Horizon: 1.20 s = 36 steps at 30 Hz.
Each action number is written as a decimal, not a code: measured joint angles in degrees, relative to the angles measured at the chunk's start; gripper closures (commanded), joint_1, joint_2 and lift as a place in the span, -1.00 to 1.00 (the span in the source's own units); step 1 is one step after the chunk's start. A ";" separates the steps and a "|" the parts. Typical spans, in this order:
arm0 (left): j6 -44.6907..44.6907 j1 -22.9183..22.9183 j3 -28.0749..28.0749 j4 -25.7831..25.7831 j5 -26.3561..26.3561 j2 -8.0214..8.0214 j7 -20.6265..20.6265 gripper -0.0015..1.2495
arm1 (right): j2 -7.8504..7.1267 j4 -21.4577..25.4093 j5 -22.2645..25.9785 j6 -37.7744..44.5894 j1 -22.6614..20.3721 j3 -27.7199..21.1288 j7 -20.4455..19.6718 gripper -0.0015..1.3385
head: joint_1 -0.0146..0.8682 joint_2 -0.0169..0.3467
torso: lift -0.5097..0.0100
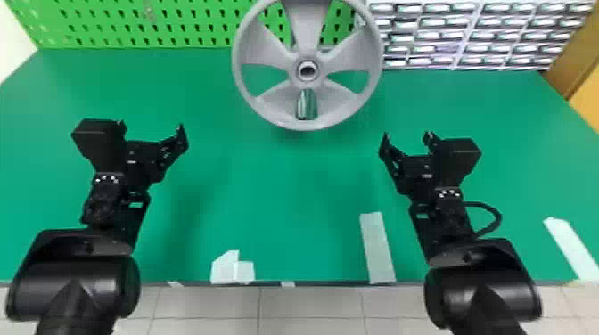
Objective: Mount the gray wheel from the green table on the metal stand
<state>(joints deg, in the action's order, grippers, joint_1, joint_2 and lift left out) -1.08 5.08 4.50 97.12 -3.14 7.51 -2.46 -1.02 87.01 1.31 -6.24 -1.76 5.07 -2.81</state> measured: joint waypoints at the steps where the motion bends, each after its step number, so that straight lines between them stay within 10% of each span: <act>1: 0.01 -0.04 -0.04 0.00 0.02 0.00 0.00 -0.80 | -0.02 0.00 0.02 0.00 0.00 0.01 0.00 -0.36 | 1.00 -0.62 | 0.60; 36: 1.00 -0.50 0.17 -1.05 -1.87 -0.03 0.00 -0.80 | -0.01 -0.35 0.61 -0.09 0.98 0.94 0.00 -0.36 | 1.00 -0.62 | 0.60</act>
<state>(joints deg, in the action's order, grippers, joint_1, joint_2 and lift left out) -0.08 4.57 4.67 96.07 -5.01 7.47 -2.46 -1.04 86.66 1.92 -6.33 -0.78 6.02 -2.81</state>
